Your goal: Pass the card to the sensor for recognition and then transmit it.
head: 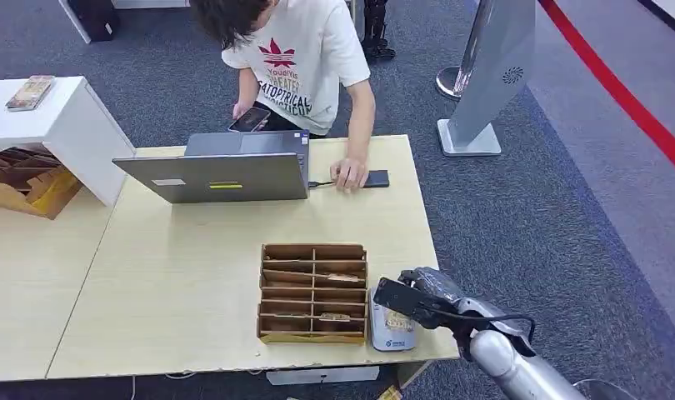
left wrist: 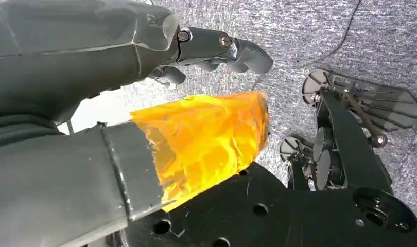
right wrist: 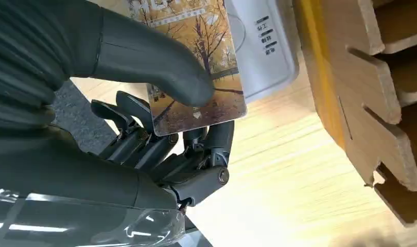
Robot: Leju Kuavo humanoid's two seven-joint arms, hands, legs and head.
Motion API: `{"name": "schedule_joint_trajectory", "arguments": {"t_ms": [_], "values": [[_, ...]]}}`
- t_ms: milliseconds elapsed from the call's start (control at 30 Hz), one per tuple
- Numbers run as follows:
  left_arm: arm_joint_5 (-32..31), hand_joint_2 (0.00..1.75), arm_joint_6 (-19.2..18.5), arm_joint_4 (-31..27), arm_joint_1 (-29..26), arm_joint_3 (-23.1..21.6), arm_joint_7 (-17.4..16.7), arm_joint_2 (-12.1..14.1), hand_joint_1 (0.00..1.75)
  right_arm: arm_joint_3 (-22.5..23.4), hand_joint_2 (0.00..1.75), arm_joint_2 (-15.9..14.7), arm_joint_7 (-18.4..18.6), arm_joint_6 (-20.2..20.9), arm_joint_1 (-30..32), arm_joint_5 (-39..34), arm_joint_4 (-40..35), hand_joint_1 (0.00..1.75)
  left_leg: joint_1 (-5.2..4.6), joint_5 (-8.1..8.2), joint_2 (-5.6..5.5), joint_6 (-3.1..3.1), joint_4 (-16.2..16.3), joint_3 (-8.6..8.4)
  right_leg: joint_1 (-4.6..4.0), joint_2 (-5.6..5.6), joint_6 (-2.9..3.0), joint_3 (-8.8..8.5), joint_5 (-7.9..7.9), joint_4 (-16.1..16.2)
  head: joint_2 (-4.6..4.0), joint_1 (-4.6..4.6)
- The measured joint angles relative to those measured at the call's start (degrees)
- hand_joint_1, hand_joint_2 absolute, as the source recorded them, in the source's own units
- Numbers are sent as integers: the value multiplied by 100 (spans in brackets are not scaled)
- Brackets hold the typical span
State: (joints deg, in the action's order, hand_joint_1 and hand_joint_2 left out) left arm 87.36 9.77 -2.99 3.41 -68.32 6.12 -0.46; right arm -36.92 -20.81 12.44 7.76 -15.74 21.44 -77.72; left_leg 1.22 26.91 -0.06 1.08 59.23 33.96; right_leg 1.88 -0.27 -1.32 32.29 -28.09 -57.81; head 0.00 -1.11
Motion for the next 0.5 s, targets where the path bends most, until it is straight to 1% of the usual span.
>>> {"name": "schedule_joint_trajectory", "arguments": {"t_ms": [500], "values": [[0,0,7,0,-14,0,0,0,0,-66,175,-15,0,7,-22,-39,7,175,0,0,0,0,0,0,0,0,0,0,0,0,0,0]]}}
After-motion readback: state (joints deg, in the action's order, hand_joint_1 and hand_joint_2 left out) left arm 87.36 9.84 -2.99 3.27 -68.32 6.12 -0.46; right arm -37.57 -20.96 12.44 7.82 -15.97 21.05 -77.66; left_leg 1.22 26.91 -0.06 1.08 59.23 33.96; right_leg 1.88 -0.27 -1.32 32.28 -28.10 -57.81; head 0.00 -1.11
